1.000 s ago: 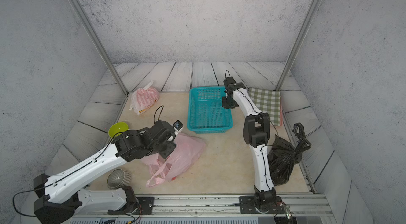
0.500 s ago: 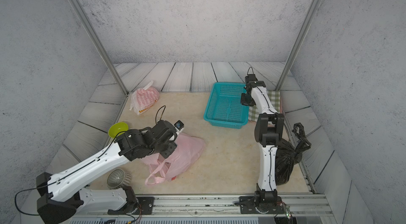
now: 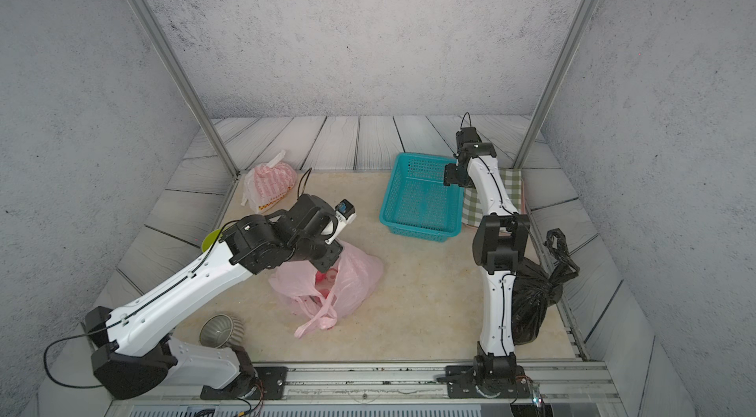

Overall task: Untie the knot of a plastic bag & take out the apple
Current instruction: Adjust the plastic bag at the center of the board.

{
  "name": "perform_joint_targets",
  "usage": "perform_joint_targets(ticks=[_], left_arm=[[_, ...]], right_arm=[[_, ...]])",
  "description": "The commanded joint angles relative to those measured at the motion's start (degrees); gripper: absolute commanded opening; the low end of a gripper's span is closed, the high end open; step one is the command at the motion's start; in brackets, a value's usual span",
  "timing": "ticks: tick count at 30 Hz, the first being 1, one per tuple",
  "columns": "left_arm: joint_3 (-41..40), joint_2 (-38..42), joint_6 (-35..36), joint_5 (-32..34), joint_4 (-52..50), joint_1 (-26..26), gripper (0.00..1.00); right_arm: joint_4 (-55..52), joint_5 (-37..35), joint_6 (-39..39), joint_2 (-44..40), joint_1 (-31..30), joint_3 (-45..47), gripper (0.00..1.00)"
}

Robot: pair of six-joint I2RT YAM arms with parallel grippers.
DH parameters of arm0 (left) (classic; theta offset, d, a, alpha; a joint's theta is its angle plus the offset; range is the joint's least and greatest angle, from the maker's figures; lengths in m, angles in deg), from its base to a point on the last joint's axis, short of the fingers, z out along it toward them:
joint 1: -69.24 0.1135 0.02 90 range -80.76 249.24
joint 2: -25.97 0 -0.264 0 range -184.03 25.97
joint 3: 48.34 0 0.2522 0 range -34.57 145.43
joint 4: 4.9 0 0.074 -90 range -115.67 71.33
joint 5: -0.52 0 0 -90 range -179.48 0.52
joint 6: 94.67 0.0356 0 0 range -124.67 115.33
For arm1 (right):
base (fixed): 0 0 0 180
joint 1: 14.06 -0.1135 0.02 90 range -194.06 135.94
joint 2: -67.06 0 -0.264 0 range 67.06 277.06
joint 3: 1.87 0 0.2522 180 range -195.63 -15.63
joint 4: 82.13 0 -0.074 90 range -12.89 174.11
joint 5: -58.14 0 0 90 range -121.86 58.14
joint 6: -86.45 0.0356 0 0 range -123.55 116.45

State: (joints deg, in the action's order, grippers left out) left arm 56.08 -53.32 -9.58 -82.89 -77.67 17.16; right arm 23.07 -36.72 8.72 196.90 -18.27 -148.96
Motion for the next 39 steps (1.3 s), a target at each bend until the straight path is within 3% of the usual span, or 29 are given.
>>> perform_joint_targets(ticks=[1, 11, 18, 26, 29, 31, 34, 39], left_arm=[[6.7, -2.9, 2.5, -0.8, -2.9, 0.8, 0.0], [15.3, -11.2, 8.1, 14.3, -7.7, 9.8, 0.0], [27.1, -16.5, 9.1, 24.6, -11.7, 10.4, 0.0], [45.5, -24.8, 9.7, 27.6, -17.3, 10.6, 0.0], [47.3, -26.0, 8.5, 26.5, -18.9, 9.9, 0.0], [45.5, -25.8, 6.9, 23.0, -20.1, 8.8, 0.0], [33.8, -22.7, 2.0, 15.5, -19.8, 5.8, 0.0], [-1.0, -7.9, -8.6, 5.0, -1.8, -1.9, 0.0]], right_arm=[[-0.6, 0.6, 0.6, -9.7, -0.9, 3.2, 0.76], [5.5, 6.8, 3.3, -34.7, -10.7, 23.0, 0.76], [8.9, 9.4, 3.6, -52.2, -23.5, 38.9, 0.74], [5.3, 11.6, 1.4, -59.5, -27.9, 46.3, 0.74], [5.0, 11.6, 1.6, -62.4, -28.3, 48.8, 0.74], [4.8, 12.6, 1.9, -64.2, -28.5, 50.7, 0.74], [4.1, 13.7, 2.0, -66.8, -28.7, 54.0, 0.74], [3.3, 14.1, 2.4, -72.1, -28.9, 60.2, 0.74]])
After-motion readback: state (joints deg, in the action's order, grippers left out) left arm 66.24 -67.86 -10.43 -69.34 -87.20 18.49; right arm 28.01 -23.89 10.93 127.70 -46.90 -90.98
